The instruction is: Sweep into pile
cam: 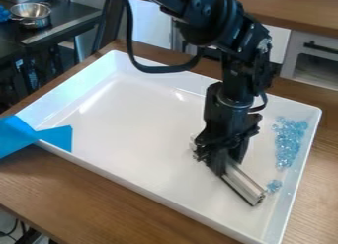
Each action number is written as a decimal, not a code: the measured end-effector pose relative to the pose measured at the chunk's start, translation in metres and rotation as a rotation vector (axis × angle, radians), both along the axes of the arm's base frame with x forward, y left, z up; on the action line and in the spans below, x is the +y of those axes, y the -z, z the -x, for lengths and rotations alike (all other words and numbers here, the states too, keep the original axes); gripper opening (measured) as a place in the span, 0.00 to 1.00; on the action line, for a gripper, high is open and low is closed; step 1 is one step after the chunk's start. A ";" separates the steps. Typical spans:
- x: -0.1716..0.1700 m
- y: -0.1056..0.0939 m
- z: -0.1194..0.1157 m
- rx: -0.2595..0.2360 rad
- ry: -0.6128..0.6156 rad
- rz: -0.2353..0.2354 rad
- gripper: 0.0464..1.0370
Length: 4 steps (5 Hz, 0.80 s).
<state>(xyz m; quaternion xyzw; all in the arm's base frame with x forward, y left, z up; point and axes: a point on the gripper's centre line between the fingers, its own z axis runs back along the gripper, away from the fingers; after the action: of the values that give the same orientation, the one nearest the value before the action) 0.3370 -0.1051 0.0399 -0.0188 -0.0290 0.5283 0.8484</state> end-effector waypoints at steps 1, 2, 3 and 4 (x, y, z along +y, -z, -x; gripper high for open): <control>-0.005 -0.001 -0.009 -0.014 -0.010 0.007 0.33; -0.009 -0.001 -0.017 -0.018 -0.021 0.012 0.33; -0.011 -0.002 -0.024 -0.025 -0.023 0.013 0.33; -0.006 -0.003 -0.043 -0.030 -0.049 0.013 0.33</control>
<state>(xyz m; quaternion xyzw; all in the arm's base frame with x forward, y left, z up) 0.3796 -0.1113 0.0429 -0.0314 -0.0390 0.5489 0.8344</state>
